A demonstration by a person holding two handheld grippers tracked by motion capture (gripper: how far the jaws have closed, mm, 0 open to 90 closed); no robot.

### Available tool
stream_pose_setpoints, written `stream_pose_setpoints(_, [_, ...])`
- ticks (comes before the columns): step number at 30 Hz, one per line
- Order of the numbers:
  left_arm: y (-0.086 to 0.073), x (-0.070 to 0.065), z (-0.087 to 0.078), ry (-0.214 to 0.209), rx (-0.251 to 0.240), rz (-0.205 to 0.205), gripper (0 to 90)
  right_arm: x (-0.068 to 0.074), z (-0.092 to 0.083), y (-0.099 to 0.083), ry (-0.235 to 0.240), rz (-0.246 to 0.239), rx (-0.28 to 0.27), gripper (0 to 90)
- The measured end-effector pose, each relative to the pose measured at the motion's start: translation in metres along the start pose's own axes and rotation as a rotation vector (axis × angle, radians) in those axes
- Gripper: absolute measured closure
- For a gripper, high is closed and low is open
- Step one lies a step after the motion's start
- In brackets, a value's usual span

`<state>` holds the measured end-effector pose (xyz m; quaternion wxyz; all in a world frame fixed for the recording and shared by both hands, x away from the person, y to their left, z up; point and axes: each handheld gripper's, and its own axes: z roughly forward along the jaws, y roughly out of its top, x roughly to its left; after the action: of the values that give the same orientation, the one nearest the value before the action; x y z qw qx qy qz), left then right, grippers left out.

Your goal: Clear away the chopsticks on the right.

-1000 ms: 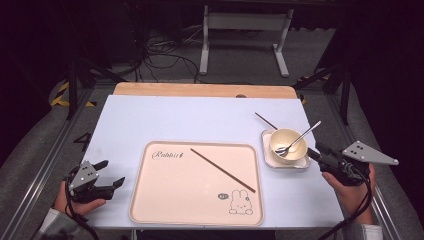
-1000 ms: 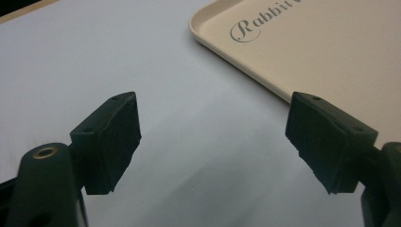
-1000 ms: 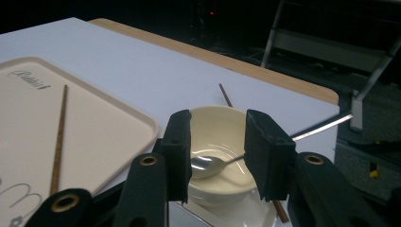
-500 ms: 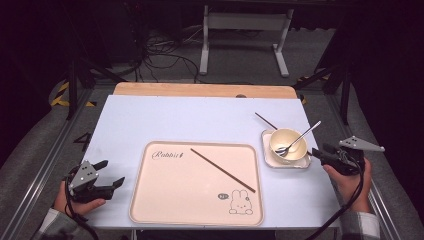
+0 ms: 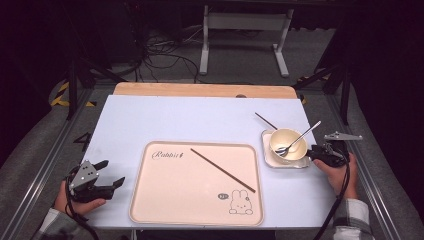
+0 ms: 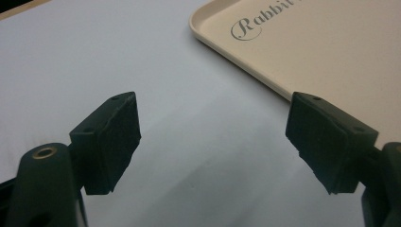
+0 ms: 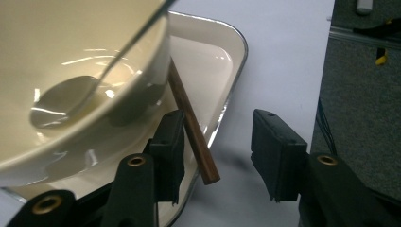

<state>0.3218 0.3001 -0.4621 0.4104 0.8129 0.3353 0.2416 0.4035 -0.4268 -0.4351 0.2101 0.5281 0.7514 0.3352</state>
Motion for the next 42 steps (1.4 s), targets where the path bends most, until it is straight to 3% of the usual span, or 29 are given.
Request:
stream_pose_setpoints(5, [0.000, 0.000, 0.001, -0.002, 0.006, 0.001, 19.4, -0.003, 0.009, 0.000, 0.008, 0.017, 0.016, 64.4])
stream_pose_setpoints(12, [0.000, 0.000, 0.001, -0.001, 0.012, 0.006, 19.3, 0.002, 0.007, 0.001, 0.005, -0.030, 0.000, 78.6])
stream_pose_setpoints(17, [0.000, 0.000, 0.001, -0.002, 0.012, 0.006, 19.3, 0.002, 0.002, 0.000, 0.006, -0.031, -0.033, 84.2])
stream_pose_setpoints(22, [-0.001, 0.000, 0.001, -0.001, 0.012, 0.009, 19.3, 0.003, -0.001, -0.001, 0.009, -0.050, -0.028, 84.6])
stream_pose_setpoints(29, [0.000, 0.000, 0.000, 0.001, 0.012, 0.010, 19.3, 0.000, -0.018, -0.002, -0.013, -0.037, -0.091, 84.7])
stream_pose_setpoints(42, [0.000, 0.000, 0.001, 0.000, 0.013, 0.008, 19.3, -0.009, -0.049, 0.003, -0.086, 0.071, -0.245, 84.8])
